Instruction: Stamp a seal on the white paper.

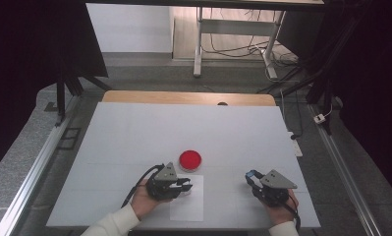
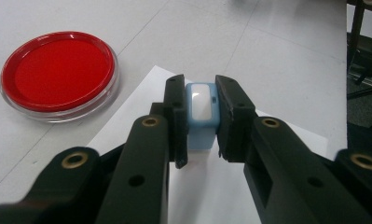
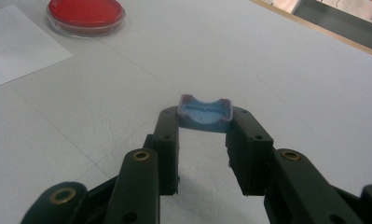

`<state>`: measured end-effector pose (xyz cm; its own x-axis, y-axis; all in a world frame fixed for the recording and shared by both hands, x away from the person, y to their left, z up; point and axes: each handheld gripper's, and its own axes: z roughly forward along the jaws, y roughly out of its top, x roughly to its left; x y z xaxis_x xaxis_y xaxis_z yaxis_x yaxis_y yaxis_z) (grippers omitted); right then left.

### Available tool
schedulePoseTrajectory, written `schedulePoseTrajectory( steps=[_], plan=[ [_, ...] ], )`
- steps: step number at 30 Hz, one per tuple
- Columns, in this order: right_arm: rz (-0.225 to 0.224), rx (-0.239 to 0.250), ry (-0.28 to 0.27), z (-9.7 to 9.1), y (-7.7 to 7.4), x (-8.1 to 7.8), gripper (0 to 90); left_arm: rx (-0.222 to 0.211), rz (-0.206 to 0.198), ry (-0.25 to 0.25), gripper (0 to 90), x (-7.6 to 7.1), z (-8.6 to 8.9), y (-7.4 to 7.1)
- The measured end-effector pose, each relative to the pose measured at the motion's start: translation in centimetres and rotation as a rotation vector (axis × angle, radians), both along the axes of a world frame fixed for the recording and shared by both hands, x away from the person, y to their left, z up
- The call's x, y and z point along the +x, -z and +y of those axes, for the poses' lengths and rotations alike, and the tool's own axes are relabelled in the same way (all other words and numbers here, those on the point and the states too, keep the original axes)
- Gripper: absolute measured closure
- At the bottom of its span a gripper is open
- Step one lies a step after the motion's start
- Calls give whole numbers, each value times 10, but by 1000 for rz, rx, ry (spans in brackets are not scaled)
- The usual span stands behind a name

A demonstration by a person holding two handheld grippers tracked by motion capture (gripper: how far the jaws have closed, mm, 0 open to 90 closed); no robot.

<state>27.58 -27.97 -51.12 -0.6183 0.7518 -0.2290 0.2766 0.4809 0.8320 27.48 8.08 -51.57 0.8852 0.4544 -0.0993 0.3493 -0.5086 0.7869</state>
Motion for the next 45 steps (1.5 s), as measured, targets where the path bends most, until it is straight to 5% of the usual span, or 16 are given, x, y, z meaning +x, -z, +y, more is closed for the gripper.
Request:
schedulePoseTrajectory(
  steps=[21,34,45],
  plan=[
    [3,-4,-1,0,0,0,650,15,-6,4,750,0,-4,3],
    [6,-5,-1,1,0,0,650,68,-39,8,752,-4,-9,1],
    [4,-7,-4,2,0,0,651,81,-28,14,753,-3,-11,2]
  ],
)
